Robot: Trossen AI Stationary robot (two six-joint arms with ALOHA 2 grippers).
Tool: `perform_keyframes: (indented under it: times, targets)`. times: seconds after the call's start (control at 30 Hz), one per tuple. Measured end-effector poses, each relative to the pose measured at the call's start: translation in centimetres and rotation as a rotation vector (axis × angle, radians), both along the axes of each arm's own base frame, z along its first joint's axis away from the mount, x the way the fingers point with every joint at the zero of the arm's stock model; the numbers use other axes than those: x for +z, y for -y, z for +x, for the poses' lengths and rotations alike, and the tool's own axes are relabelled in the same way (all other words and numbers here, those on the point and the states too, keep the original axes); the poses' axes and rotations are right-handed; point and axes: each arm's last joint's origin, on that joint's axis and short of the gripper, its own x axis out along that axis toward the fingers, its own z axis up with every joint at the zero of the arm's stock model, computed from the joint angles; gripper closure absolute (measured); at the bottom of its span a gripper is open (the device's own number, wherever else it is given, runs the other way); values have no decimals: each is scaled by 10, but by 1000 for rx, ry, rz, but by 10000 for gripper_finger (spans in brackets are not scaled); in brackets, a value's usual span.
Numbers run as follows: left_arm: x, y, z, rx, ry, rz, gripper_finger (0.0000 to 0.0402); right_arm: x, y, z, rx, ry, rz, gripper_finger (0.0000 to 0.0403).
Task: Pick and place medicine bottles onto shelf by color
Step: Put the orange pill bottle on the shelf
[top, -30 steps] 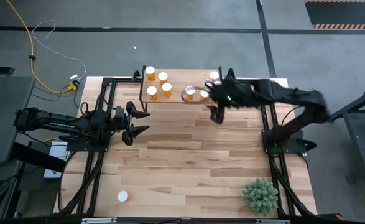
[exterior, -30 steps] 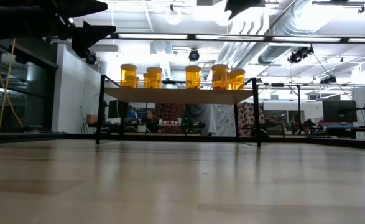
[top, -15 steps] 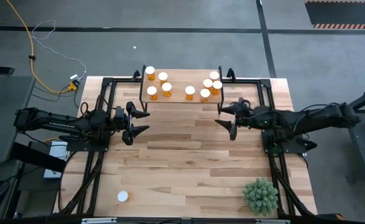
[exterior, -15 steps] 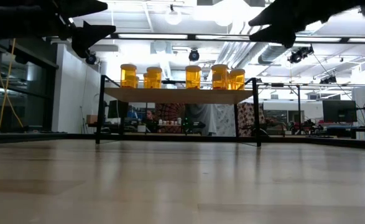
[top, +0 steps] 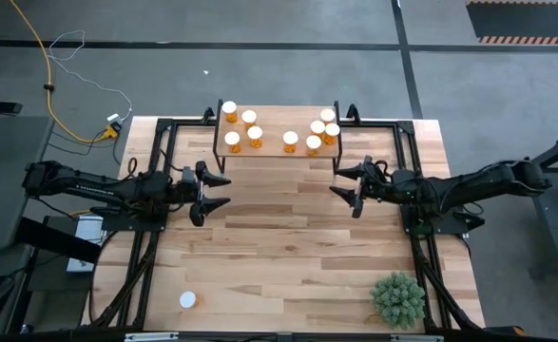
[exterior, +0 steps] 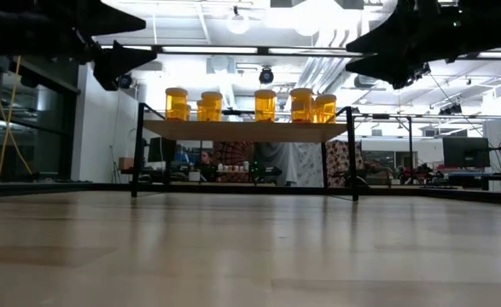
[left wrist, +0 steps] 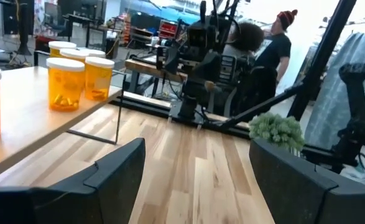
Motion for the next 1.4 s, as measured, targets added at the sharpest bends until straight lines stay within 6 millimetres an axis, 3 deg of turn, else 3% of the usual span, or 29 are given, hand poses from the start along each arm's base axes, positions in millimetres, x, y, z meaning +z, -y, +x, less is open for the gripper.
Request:
perform_keyframes:
  times: [0.37, 0.67, 1.4]
  targets:
    - [3, 3, 0, 41, 22, 49, 122, 5, -4, 1, 32, 68, 74, 146]
    - [3, 3, 0, 48, 22, 49, 122, 2, -18, 11, 103, 79, -8, 146]
    - [3, 3, 0, 57, 15, 74, 122, 0, -17, 15, 67, 84, -41, 146]
